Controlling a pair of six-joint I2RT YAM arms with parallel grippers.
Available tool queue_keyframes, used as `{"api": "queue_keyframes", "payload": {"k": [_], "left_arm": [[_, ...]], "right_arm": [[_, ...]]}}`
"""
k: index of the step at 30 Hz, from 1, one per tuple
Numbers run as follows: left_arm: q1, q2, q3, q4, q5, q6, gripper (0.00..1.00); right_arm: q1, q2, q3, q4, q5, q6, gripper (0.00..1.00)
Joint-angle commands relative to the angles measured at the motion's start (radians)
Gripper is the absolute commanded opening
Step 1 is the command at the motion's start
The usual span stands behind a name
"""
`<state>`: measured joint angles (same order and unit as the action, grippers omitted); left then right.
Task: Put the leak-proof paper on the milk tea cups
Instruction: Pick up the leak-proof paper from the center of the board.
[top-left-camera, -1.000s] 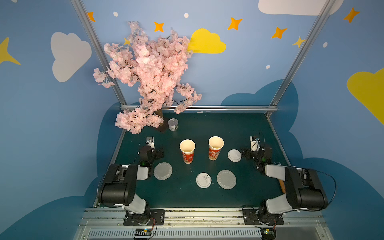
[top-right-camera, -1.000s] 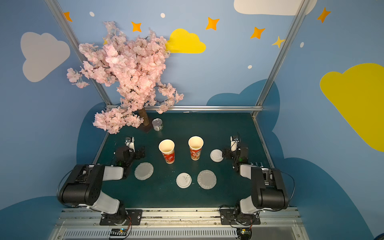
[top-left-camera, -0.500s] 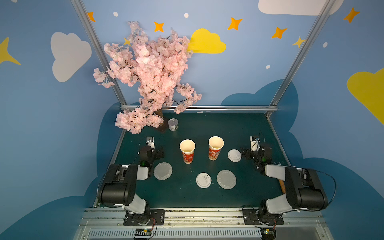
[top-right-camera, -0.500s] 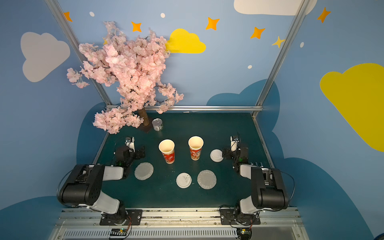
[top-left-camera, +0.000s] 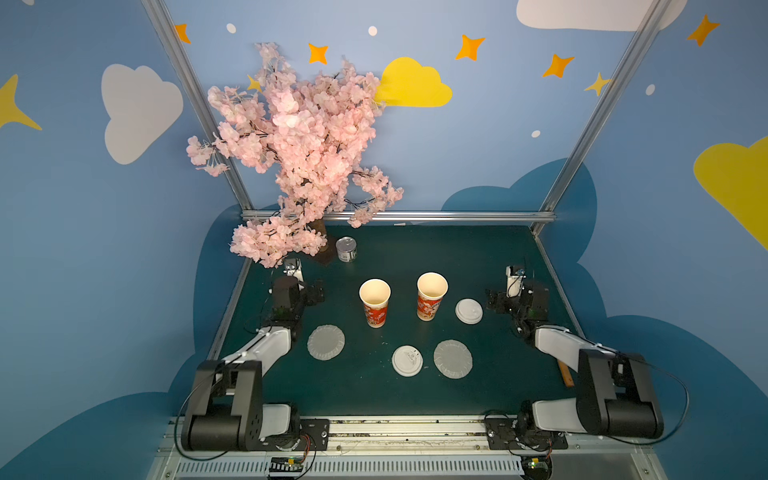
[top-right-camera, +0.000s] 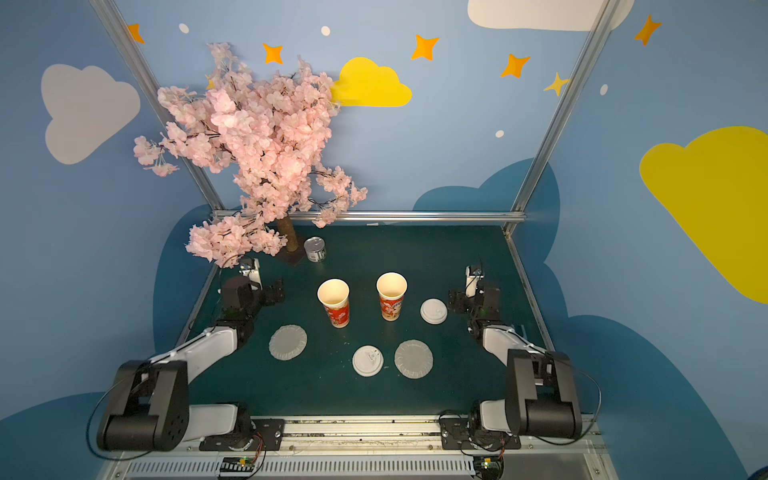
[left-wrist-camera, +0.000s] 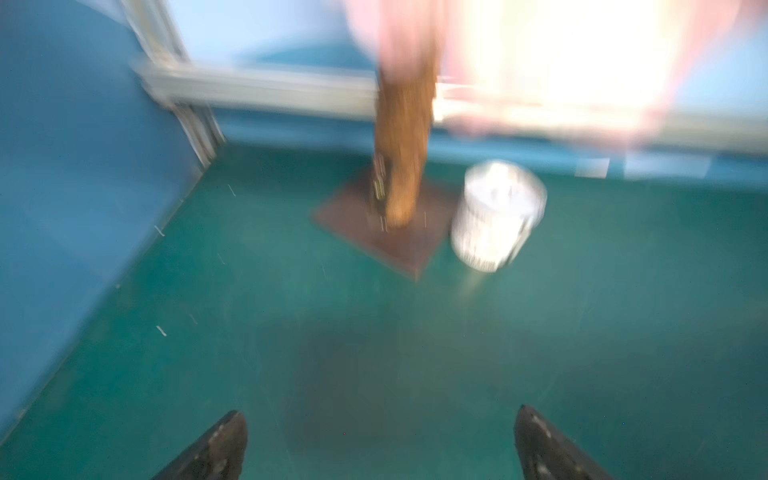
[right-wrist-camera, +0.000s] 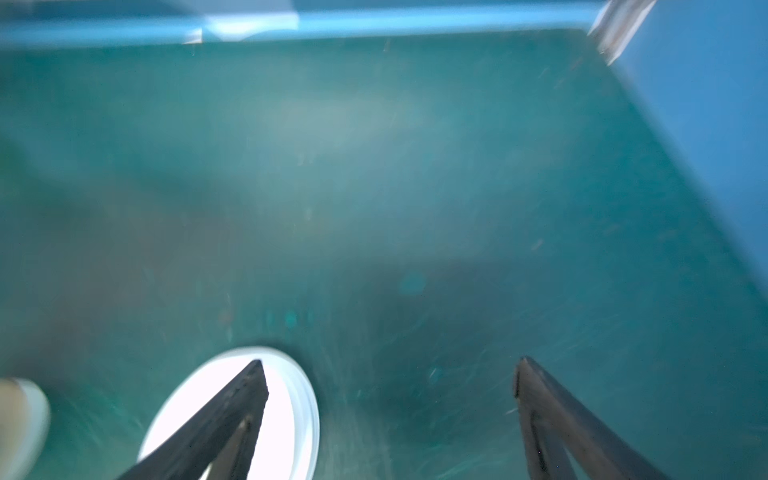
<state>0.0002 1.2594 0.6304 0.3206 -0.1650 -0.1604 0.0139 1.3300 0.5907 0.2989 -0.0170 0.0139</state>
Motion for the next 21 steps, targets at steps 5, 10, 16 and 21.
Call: {"api": "queue_keyframes", "payload": {"k": [5, 10, 16, 21], "left_arm": [[0.018, -0.297, 0.143, -0.538, 0.083, -0.330, 1.00], [-0.013, -0.406, 0.118, -0.643, 0.199, -0.384, 0.97], [-0.176, -0.421, 0.106, -0.746, 0.175, -0.486, 0.90], [-0.366, -0.437, 0.046, -0.794, 0.135, -0.625, 0.87]], "right_arm": [[-0.015, -0.232, 0.196, -0.474, 0.217, 0.496, 0.92], [-0.028, -0.375, 0.095, -0.393, 0.045, 0.590, 0.92], [-0.010, -0.488, 0.051, -0.556, -0.187, 0.609, 0.92], [0.068, -0.588, -0.008, -0.710, -0.214, 0.625, 0.92]]}}
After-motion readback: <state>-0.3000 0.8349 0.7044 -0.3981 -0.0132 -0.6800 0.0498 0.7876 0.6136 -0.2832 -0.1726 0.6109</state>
